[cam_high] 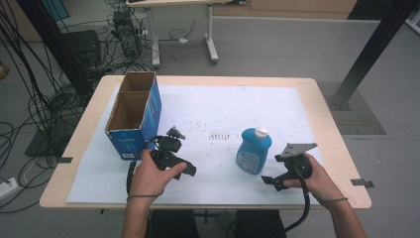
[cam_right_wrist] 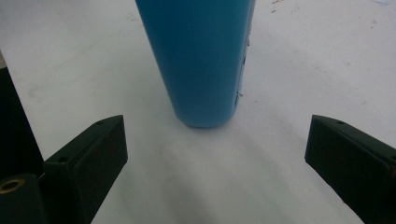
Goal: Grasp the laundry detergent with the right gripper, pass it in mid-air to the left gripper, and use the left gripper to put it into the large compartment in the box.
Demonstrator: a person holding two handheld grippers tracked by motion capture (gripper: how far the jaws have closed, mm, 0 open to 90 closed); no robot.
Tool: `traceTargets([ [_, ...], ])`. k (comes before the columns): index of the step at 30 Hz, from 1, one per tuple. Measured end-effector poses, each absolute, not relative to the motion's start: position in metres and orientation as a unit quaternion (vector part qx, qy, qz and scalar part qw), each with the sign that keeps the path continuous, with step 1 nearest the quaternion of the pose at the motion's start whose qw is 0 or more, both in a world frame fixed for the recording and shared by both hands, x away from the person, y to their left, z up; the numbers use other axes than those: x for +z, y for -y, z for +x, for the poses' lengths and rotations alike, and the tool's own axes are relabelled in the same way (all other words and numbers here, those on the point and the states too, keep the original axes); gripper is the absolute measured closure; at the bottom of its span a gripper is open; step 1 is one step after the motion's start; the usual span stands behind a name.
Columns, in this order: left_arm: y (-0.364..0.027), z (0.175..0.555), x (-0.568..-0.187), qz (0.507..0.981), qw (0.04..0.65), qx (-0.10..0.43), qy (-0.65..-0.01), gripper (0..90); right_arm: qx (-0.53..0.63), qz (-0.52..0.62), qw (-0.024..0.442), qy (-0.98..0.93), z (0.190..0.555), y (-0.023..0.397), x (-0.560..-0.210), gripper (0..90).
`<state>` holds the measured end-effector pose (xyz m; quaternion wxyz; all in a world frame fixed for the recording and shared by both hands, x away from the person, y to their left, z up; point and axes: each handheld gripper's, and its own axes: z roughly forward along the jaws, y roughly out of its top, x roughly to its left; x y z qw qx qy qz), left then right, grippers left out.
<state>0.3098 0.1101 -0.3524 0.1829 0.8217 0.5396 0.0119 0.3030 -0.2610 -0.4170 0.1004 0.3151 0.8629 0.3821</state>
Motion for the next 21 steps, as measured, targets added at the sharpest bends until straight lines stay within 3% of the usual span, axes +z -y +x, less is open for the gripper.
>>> traceTargets([
  [21,-0.109,0.310,-0.355,0.820,0.178,0.010,-0.543,7.6,0.419,0.314,0.110,-0.845,0.306,0.258,-0.430,4.4],
])
